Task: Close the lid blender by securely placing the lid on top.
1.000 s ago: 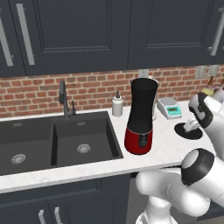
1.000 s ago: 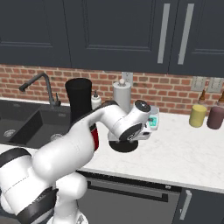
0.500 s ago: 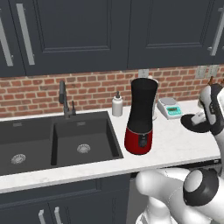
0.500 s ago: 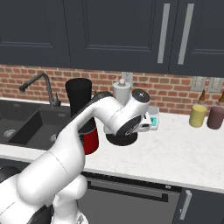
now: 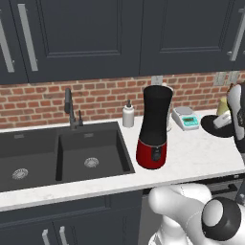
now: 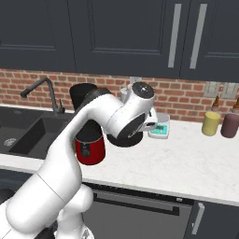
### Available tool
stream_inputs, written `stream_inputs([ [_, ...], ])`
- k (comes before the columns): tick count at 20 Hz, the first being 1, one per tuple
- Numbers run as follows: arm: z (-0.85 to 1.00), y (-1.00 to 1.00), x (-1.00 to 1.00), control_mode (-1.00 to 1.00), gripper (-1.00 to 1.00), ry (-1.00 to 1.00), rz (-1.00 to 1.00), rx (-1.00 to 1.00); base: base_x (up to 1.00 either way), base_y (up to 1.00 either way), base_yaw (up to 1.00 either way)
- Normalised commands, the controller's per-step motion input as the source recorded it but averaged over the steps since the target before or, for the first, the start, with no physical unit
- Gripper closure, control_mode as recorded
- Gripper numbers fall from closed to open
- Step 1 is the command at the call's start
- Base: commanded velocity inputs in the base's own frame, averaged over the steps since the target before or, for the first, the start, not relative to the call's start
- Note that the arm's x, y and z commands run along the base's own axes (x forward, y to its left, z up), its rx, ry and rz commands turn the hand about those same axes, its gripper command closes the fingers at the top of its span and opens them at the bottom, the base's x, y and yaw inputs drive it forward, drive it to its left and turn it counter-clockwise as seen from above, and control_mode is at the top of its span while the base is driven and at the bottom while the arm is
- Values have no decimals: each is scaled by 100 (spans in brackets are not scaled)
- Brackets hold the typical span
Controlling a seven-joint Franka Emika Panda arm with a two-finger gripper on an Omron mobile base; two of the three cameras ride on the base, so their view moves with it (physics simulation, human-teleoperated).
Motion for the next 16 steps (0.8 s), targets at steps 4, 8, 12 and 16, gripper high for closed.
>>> stream_inputs([
  [4, 52, 26, -4, -100, 100, 0, 0, 0, 0, 0, 0],
  [8, 46, 28, -1, -100, 100, 0, 0, 0, 0, 0, 0],
  [12, 41, 25, 0, -100, 100, 0, 0, 0, 0, 0, 0],
  [16, 39, 20, 0, -100, 100, 0, 0, 0, 0, 0, 0],
])
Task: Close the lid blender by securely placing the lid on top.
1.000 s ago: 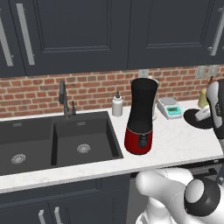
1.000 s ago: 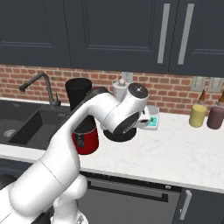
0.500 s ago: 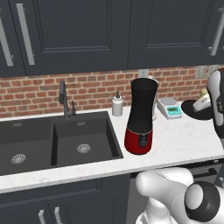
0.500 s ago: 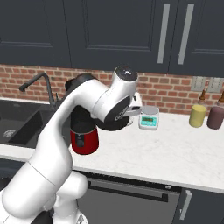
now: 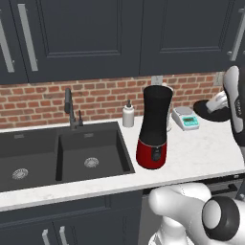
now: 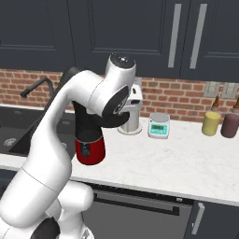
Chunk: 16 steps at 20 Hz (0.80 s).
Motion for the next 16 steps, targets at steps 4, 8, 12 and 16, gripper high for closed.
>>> stream_inputs([
  [4, 40, 22, 0, -100, 100, 0, 0, 1, 0, 0, 0],
  [8, 35, 25, 0, -100, 100, 0, 0, 0, 0, 0, 0],
  [12, 26, 28, 0, -100, 100, 0, 0, 0, 0, 0, 0],
  [16, 15, 32, 0, -100, 100, 0, 1, 0, 0, 0, 0],
])
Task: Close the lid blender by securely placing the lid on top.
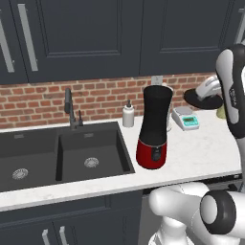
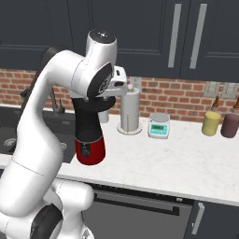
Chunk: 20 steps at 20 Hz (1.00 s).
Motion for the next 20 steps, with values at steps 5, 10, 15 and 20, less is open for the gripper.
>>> stream_inputs([
  [5, 3, 32, 0, -100, 100, 0, 2, 0, 0, 0, 0],
  [10, 1, 26, 9, -100, 100, 0, 1, 0, 0, 0, 0],
  [15, 6, 18, 23, -100, 100, 0, 0, 0, 0, 0, 0],
  [20, 7, 18, 24, -100, 100, 0, 0, 0, 0, 0, 0],
])
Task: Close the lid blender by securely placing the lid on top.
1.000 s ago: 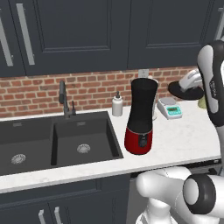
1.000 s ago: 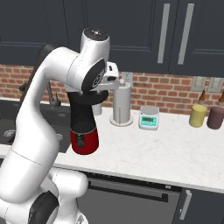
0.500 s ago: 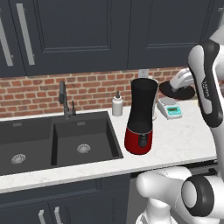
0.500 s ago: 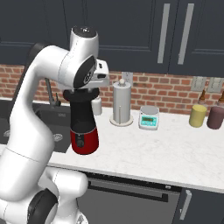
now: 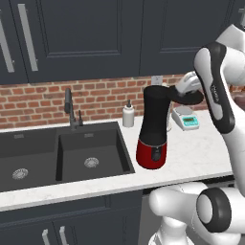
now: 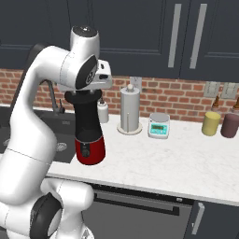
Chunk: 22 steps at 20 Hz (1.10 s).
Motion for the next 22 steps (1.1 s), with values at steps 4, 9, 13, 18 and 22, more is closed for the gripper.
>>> stream_inputs([
  [4, 2, 19, 23, -100, 100, 0, 0, 0, 0, 0, 0],
  [9, 0, 21, 21, -100, 100, 0, 0, 0, 0, 0, 0],
  [13, 0, 22, 18, -100, 100, 0, 0, 0, 0, 0, 0],
  [18, 0, 12, 21, -100, 100, 0, 0, 0, 0, 0, 0],
  [22, 0, 5, 26, -100, 100, 0, 0, 0, 0, 0, 0],
])
